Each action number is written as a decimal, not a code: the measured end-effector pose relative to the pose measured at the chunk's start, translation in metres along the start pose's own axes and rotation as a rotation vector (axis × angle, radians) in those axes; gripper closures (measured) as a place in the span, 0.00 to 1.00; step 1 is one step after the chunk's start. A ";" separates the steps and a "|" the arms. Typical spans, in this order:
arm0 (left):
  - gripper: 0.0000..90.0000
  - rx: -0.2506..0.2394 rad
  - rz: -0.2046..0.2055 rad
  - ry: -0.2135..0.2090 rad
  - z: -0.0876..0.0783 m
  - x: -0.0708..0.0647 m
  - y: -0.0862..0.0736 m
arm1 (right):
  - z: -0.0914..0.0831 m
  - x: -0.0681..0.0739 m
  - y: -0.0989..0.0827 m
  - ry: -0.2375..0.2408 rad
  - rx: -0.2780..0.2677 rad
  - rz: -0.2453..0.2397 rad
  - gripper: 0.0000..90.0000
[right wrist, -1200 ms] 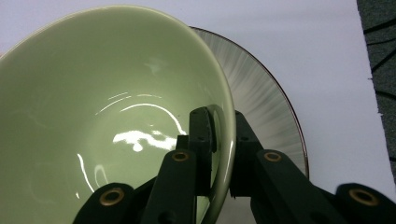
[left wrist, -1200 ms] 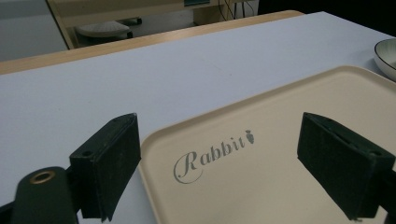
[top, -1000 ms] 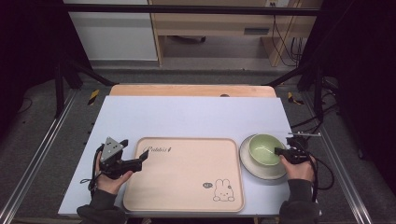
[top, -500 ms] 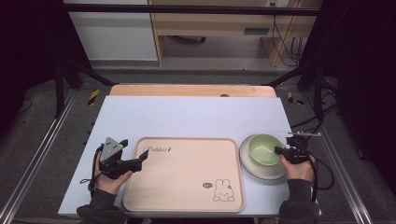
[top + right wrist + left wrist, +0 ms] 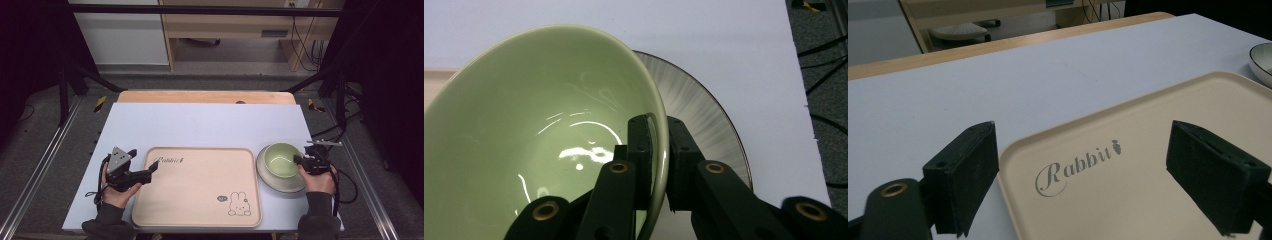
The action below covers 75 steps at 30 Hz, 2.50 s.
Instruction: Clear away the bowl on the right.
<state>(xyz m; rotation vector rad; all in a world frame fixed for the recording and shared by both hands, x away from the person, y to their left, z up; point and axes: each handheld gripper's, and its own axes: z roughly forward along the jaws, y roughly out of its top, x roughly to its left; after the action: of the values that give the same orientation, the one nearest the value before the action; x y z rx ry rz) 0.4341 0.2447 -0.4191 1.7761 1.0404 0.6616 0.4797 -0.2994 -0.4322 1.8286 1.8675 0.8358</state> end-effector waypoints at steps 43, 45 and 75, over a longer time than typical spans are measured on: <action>0.15 -0.002 -0.004 0.001 0.000 0.000 0.001 | -0.025 0.008 0.003 0.042 -0.078 -0.036 0.92; 0.15 -0.001 -0.003 0.002 0.000 0.000 0.001 | -0.027 0.009 0.003 0.045 -0.082 -0.038 0.92; 0.15 -0.003 -0.003 0.002 -0.001 0.002 0.000 | -0.048 0.029 0.009 0.105 -0.139 -0.083 0.92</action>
<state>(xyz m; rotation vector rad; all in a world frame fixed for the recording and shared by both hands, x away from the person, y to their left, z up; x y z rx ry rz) 0.4341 0.2468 -0.4181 1.7707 1.0426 0.6623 0.4536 -0.2782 -0.3871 1.6414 1.8836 1.0227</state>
